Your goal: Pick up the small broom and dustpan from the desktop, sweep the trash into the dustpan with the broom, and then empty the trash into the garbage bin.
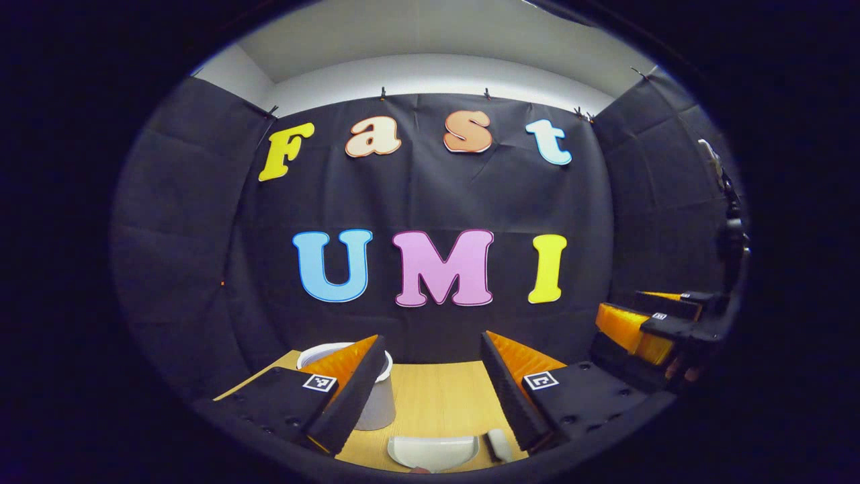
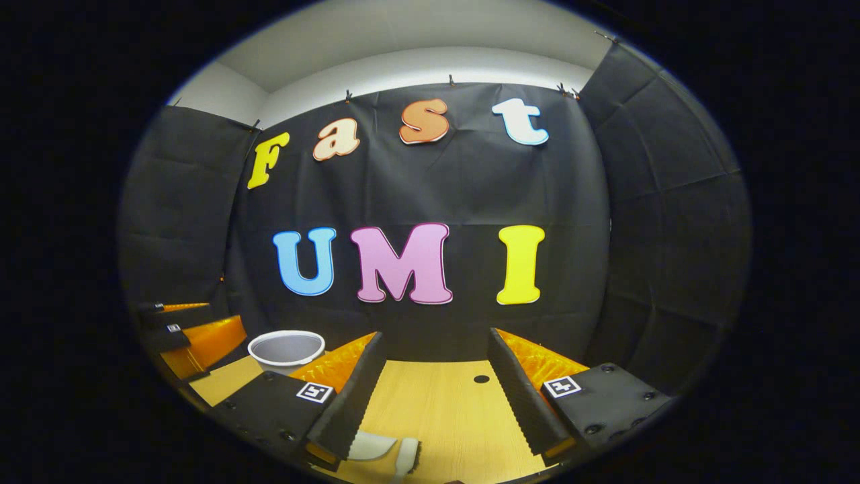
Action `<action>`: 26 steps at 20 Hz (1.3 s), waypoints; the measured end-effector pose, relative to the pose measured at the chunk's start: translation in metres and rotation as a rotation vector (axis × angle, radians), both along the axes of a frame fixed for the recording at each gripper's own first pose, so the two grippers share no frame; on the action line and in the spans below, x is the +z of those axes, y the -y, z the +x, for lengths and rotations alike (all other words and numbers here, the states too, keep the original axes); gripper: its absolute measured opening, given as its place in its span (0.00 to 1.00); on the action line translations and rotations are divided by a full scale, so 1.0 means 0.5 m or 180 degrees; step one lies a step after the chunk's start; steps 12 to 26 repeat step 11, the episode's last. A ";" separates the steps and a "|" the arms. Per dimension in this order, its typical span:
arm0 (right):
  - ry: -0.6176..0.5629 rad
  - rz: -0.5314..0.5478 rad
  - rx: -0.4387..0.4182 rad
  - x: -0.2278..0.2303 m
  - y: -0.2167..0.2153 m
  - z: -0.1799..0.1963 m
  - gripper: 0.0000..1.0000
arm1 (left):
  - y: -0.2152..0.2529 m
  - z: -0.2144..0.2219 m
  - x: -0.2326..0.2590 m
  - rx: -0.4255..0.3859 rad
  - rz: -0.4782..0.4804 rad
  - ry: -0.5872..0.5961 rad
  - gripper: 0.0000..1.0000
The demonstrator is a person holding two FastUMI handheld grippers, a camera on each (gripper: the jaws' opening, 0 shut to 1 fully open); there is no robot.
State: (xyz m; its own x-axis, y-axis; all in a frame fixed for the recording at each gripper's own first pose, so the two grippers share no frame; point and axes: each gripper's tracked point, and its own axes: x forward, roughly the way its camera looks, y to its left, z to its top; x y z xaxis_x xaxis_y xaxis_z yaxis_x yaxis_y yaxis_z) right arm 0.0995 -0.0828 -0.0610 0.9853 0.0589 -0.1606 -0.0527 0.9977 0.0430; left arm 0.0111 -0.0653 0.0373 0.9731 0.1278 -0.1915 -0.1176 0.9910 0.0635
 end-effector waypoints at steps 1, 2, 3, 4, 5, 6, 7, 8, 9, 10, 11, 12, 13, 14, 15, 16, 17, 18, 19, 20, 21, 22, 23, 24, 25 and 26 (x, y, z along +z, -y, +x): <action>-0.0012 0.0014 -0.0014 0.012 -0.007 -0.011 0.96 | 0.000 -0.020 0.042 0.0011 -0.0039 0.0063 0.83; -0.0009 0.0033 -0.0003 0.024 -0.013 -0.023 0.97 | 0.003 -0.033 0.069 -0.0001 -0.0069 0.0105 0.83; 0.0035 0.0050 -0.0033 0.046 -0.019 -0.031 0.97 | 0.009 -0.049 0.075 -0.0033 -0.0098 0.0129 0.83; 0.0114 0.0016 -0.0092 0.069 -0.019 -0.043 0.97 | 0.010 -0.061 0.080 -0.0104 -0.0096 0.0148 0.83; 0.0122 -0.0022 -0.0126 0.083 -0.024 -0.059 0.97 | -0.001 -0.074 0.072 -0.0112 -0.0060 0.0079 0.83; 0.0066 -0.0042 -0.0125 0.087 -0.033 -0.081 0.96 | -0.012 -0.094 0.064 -0.0110 -0.0029 0.0009 0.83; 0.0065 -0.0065 -0.0103 0.096 -0.042 -0.101 0.96 | -0.016 -0.111 0.058 -0.0129 -0.0061 -0.0013 0.83; 0.0091 -0.0107 -0.0084 0.116 -0.049 -0.120 0.96 | -0.013 -0.123 0.056 -0.0178 -0.0166 -0.0031 0.83; 0.0140 -0.0198 -0.0084 0.130 -0.048 -0.133 0.96 | -0.011 -0.136 0.049 -0.0195 -0.0299 -0.0042 0.83; 0.0135 -0.0231 -0.0077 0.143 -0.051 -0.148 0.96 | -0.014 -0.148 0.048 -0.0192 -0.0400 -0.0039 0.83; 0.0173 -0.0216 -0.0005 0.156 -0.068 -0.163 0.96 | -0.025 -0.163 0.042 -0.0139 -0.0444 -0.0069 0.83; 0.0173 -0.0216 -0.0005 0.156 -0.068 -0.163 0.96 | -0.025 -0.163 0.042 -0.0139 -0.0444 -0.0069 0.83; 0.0173 -0.0216 -0.0005 0.156 -0.068 -0.163 0.96 | -0.025 -0.163 0.042 -0.0139 -0.0444 -0.0069 0.83; 0.0173 -0.0216 -0.0005 0.156 -0.068 -0.163 0.96 | -0.025 -0.163 0.042 -0.0139 -0.0444 -0.0069 0.83; 0.0173 -0.0216 -0.0005 0.156 -0.068 -0.163 0.96 | -0.025 -0.163 0.042 -0.0139 -0.0444 -0.0069 0.83; 0.0173 -0.0216 -0.0005 0.156 -0.068 -0.163 0.96 | -0.025 -0.163 0.042 -0.0139 -0.0444 -0.0069 0.83; 0.0173 -0.0216 -0.0005 0.156 -0.068 -0.163 0.96 | -0.025 -0.163 0.042 -0.0139 -0.0444 -0.0069 0.83; 0.0173 -0.0216 -0.0005 0.156 -0.068 -0.163 0.96 | -0.025 -0.163 0.042 -0.0139 -0.0444 -0.0069 0.83; 0.0173 -0.0216 -0.0005 0.156 -0.068 -0.163 0.96 | -0.025 -0.163 0.042 -0.0139 -0.0444 -0.0069 0.83; 0.0173 -0.0216 -0.0005 0.156 -0.068 -0.163 0.96 | -0.025 -0.163 0.042 -0.0139 -0.0444 -0.0069 0.83; 0.0173 -0.0216 -0.0005 0.156 -0.068 -0.163 0.96 | -0.025 -0.163 0.042 -0.0139 -0.0444 -0.0069 0.83; 0.0173 -0.0216 -0.0005 0.156 -0.068 -0.163 0.96 | -0.025 -0.163 0.042 -0.0139 -0.0444 -0.0069 0.83; 0.0173 -0.0216 -0.0005 0.156 -0.068 -0.163 0.96 | -0.025 -0.163 0.042 -0.0139 -0.0444 -0.0069 0.83; 0.0173 -0.0216 -0.0005 0.156 -0.068 -0.163 0.96 | -0.025 -0.163 0.042 -0.0139 -0.0444 -0.0069 0.83; 0.0173 -0.0216 -0.0005 0.156 -0.068 -0.163 0.96 | -0.025 -0.163 0.042 -0.0139 -0.0444 -0.0069 0.83; 0.0173 -0.0216 -0.0005 0.156 -0.068 -0.163 0.96 | -0.025 -0.163 0.042 -0.0139 -0.0444 -0.0069 0.83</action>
